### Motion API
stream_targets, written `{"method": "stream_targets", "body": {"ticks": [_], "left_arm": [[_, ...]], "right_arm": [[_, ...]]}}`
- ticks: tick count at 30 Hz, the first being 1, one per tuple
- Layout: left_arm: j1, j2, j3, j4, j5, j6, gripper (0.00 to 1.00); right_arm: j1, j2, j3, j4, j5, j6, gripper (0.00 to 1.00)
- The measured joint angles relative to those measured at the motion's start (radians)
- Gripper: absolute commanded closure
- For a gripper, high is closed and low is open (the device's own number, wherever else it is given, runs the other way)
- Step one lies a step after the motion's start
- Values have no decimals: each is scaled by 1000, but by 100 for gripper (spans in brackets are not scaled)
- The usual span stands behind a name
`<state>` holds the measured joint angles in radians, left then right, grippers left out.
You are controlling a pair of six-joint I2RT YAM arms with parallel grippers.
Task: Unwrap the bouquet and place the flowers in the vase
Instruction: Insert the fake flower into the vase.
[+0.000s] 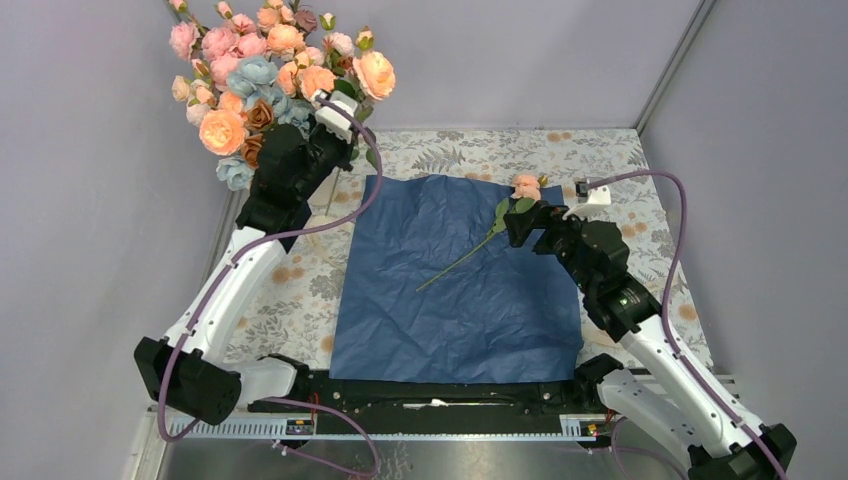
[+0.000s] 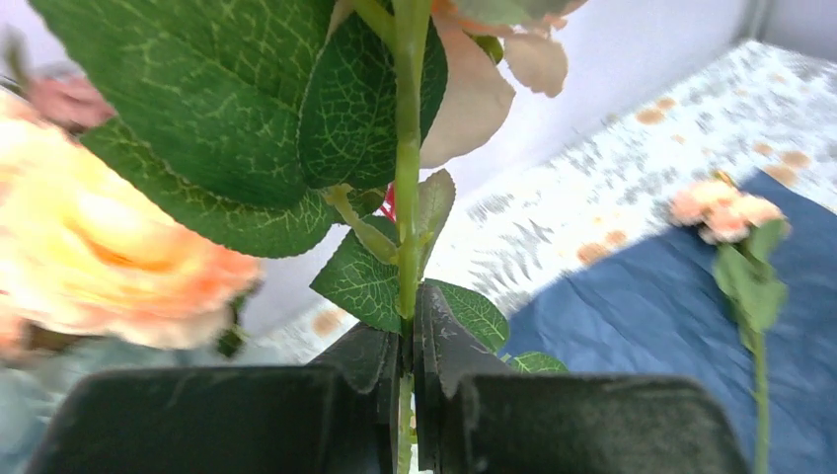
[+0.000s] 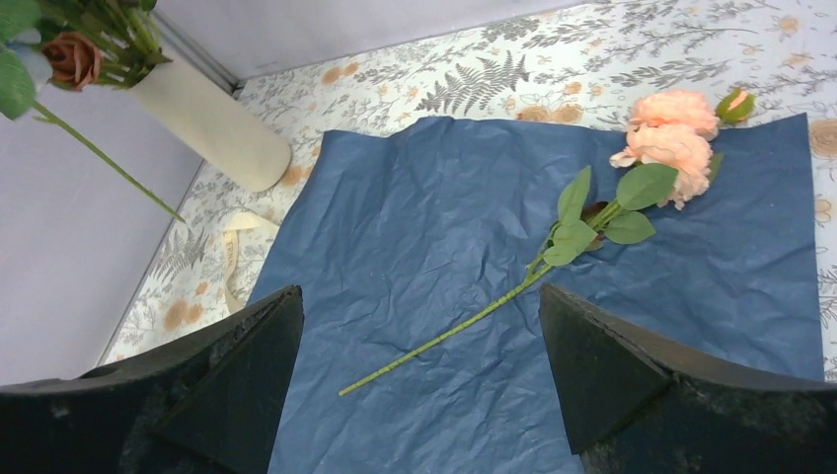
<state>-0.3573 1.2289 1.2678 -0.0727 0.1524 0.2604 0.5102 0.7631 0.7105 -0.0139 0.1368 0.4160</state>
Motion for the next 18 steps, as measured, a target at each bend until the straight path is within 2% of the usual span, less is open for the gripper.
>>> {"method": "stream_targets", "body": {"ticks": [9, 18], "left_arm": [[50, 30, -14, 397, -35, 107, 100], [99, 56, -69, 636, -75, 149, 100]], "right_arm": [[-122, -18, -22, -1, -69, 37, 5], [-166, -20, -36, 0, -106, 65, 6]]}}
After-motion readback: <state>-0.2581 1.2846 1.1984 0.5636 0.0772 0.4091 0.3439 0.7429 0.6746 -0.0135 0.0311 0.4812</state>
